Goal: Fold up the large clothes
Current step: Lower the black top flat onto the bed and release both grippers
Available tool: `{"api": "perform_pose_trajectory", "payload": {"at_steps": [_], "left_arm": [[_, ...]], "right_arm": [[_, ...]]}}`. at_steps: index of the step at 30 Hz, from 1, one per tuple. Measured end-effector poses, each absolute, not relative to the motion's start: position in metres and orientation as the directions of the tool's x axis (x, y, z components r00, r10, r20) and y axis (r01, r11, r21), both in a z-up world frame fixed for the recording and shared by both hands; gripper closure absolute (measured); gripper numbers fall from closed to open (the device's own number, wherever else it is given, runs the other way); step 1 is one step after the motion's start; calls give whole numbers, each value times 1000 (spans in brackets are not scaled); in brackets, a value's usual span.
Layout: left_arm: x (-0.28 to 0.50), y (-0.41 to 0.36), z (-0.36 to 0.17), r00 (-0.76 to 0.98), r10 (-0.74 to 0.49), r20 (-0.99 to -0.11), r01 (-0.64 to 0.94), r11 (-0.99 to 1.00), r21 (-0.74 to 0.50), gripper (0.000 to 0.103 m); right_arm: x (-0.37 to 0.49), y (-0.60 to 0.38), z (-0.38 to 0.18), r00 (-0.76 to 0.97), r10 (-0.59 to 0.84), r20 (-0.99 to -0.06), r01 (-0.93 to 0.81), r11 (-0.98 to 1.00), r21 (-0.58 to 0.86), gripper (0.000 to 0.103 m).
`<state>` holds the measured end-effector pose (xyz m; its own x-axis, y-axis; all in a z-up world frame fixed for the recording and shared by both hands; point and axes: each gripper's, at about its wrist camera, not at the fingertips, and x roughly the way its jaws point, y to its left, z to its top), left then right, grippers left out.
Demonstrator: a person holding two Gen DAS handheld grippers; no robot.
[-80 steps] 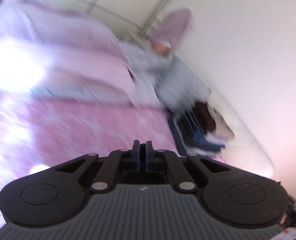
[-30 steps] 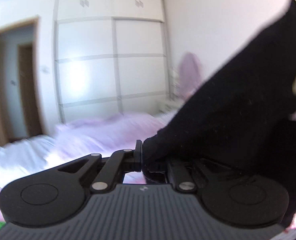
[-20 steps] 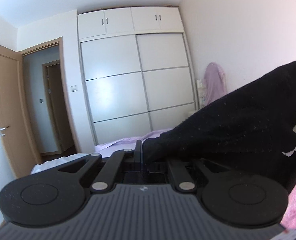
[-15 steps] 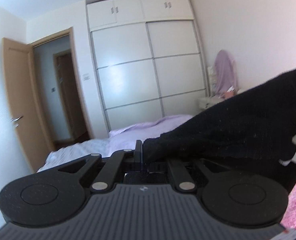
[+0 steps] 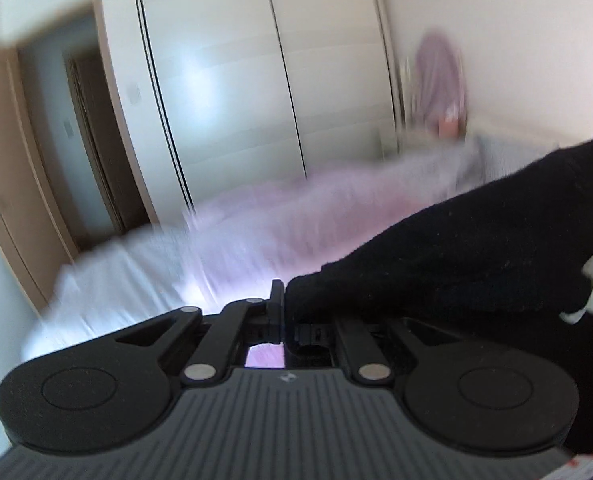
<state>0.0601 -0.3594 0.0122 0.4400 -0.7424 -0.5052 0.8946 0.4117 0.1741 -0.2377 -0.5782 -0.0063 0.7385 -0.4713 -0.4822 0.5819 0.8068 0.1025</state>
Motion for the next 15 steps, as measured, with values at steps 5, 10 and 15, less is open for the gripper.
{"api": "perform_pose_trajectory", "payload": {"at_steps": [5, 10, 15], "left_arm": [[136, -475, -115, 411, -531, -741, 875, 458, 157, 59], [165, -459, -193, 360, -431, -827, 848, 520, 99, 58], [145, -377, -242, 273, -345, -898, 808, 589, 19, 58]], "right_arm": [[-225, -625, -102, 575, -473, -667, 742, 645, 183, 47], [-306, -611, -181, 522, -392, -758, 808, 513, 290, 47], [-384, -575, -279, 384, -286, -878, 909, 286, 304, 47]]}}
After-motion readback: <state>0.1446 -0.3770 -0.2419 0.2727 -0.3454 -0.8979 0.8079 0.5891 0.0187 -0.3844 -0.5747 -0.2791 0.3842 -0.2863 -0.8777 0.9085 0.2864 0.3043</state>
